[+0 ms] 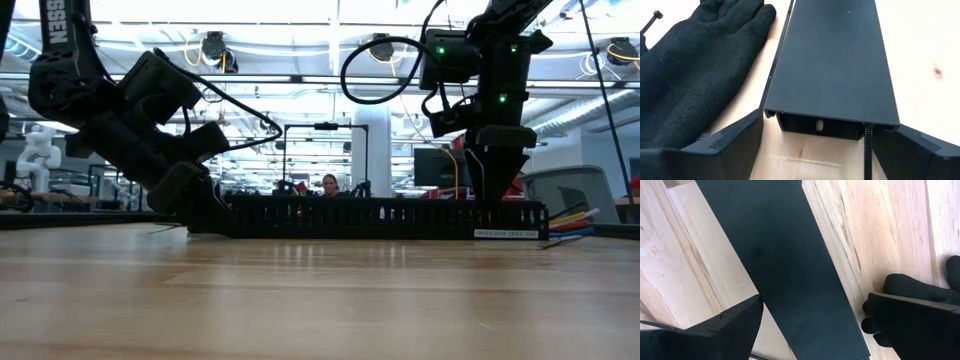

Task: Ziptie cables
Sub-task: Close the cable duct

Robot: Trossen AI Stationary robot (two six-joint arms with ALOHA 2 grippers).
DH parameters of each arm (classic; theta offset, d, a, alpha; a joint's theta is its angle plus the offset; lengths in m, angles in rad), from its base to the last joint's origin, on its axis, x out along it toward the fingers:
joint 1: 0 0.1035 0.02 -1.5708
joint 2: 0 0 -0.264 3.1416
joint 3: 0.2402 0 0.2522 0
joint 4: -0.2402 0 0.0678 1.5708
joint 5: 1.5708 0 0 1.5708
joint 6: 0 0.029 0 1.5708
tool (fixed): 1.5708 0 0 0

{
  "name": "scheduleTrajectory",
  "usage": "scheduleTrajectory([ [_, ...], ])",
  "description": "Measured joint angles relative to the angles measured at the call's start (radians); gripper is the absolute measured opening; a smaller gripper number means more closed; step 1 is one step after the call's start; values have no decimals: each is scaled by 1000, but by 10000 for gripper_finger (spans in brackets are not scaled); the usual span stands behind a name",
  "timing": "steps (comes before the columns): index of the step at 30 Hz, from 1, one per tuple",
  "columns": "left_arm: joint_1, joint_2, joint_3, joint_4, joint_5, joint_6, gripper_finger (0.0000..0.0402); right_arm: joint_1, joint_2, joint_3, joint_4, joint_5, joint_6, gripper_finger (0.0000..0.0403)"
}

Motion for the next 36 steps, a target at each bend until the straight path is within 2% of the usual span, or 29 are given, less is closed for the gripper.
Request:
scheduleTrajectory([
  [8,-1,-1,0,-20,7,8,276,0,0,0,0,0,0,354],
  [13,-2,-1,0,-24,7,22,250,0,0,0,0,0,-1,354],
  [36,-1,0,-2,-23,8,53,242,-3,1,-31,1,1,-15,354],
])
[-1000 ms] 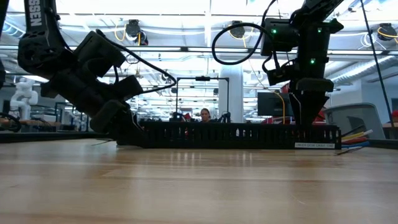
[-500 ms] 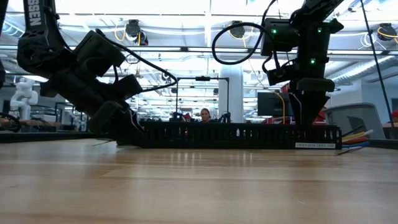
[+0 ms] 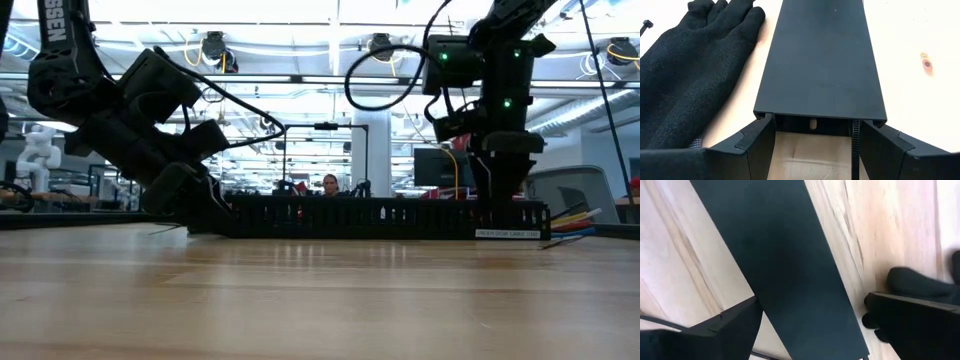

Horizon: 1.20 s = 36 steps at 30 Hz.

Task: Ziptie cables
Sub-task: Close the cable duct

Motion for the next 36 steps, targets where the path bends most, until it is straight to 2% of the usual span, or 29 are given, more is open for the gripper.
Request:
scheduleTrajectory([
  [5,0,0,0,0,0,0,242,0,0,8,4,0,-11,342],
  [15,0,0,0,0,0,-1,242,2,0,8,6,2,-27,259],
  [23,1,0,0,0,0,0,242,1,-1,8,5,2,-19,269],
  [36,1,0,0,0,1,0,242,1,-1,8,-11,3,-28,258],
])
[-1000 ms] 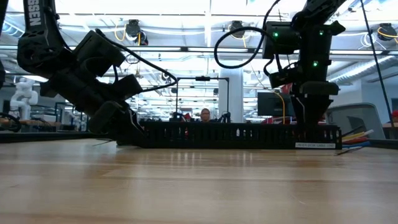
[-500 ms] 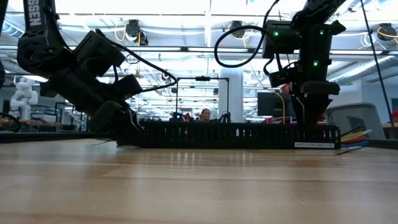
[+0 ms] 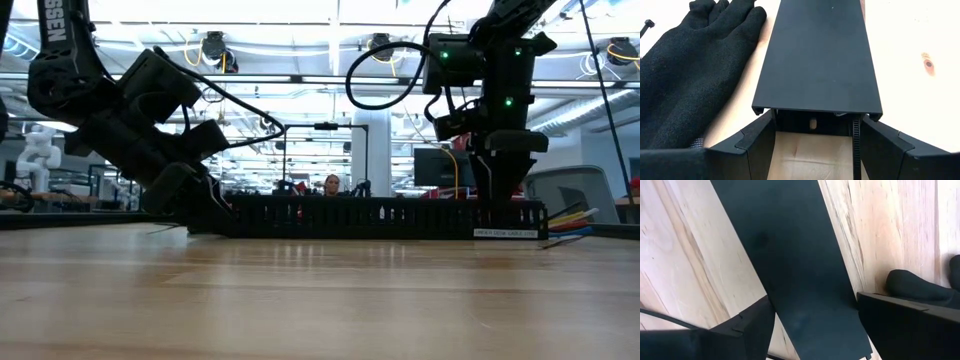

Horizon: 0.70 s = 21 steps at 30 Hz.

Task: Ziptie cables
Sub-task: Close the cable duct

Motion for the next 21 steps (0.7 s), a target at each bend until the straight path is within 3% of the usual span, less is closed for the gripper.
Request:
scheduleTrajectory([
  [21,0,0,0,0,1,1,242,0,0,0,-19,-1,-13,257],
])
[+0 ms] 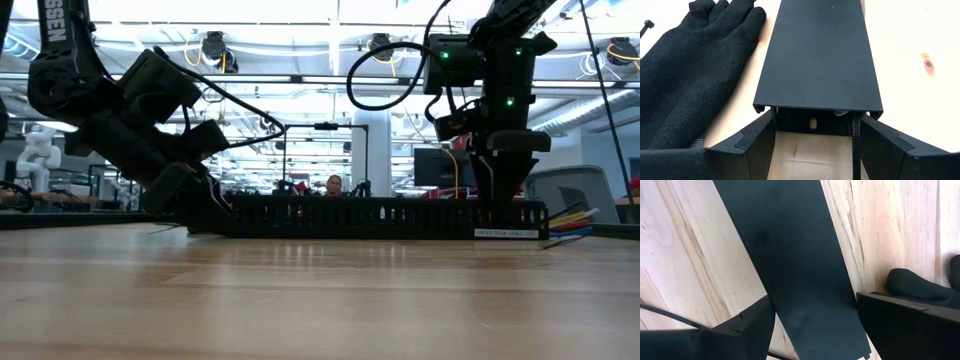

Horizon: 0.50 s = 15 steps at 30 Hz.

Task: Ziptie cables
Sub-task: Close the cable duct

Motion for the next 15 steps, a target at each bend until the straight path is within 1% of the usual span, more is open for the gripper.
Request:
scheduleTrajectory([
  [15,0,0,0,2,1,1,242,0,0,1,-23,-3,-1,256],
])
